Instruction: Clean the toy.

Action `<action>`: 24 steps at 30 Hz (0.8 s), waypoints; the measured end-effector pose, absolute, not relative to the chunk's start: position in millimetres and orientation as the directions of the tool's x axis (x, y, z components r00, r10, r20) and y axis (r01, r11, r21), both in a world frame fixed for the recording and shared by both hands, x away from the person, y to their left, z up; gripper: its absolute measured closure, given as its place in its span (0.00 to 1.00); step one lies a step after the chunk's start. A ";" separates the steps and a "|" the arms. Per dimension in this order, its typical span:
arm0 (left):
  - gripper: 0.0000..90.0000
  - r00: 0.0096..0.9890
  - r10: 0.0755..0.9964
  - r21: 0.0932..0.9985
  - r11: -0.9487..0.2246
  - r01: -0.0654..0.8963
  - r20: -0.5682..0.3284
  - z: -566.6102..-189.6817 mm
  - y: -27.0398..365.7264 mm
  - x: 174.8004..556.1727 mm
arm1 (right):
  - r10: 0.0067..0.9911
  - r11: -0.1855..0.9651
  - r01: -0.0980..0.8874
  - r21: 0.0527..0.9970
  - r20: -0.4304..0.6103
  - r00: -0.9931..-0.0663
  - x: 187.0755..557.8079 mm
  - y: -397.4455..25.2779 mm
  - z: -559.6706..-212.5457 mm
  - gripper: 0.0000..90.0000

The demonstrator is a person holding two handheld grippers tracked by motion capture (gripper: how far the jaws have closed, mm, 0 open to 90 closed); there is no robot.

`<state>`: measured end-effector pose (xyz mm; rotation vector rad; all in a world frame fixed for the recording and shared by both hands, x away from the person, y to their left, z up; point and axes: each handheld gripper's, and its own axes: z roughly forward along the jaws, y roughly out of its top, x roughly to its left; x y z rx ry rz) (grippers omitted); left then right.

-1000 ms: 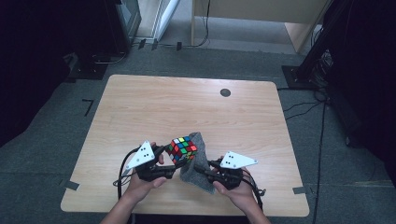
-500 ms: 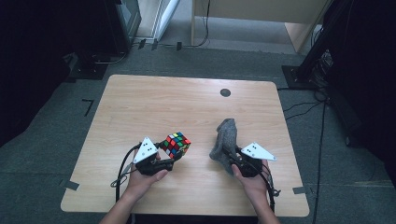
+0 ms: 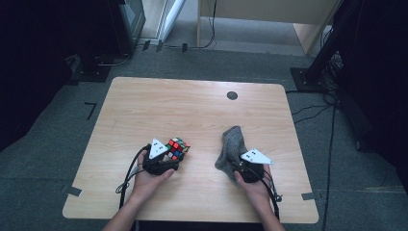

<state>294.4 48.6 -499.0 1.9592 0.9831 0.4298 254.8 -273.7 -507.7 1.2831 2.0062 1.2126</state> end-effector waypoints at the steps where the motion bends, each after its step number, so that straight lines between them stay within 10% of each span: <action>1: 0.38 0.625 0.778 0.824 -0.306 0.477 -0.072 -499.7 48.3 295.1 | 0.886 0.175 0.479 0.860 0.075 -0.458 254.7 -272.9 -507.9 0.76; 24: 0.33 0.596 0.802 0.797 -0.335 0.502 -0.038 -508.7 42.6 302.4 | 0.871 0.187 0.494 0.849 0.089 -0.484 256.1 -266.5 -514.6 0.73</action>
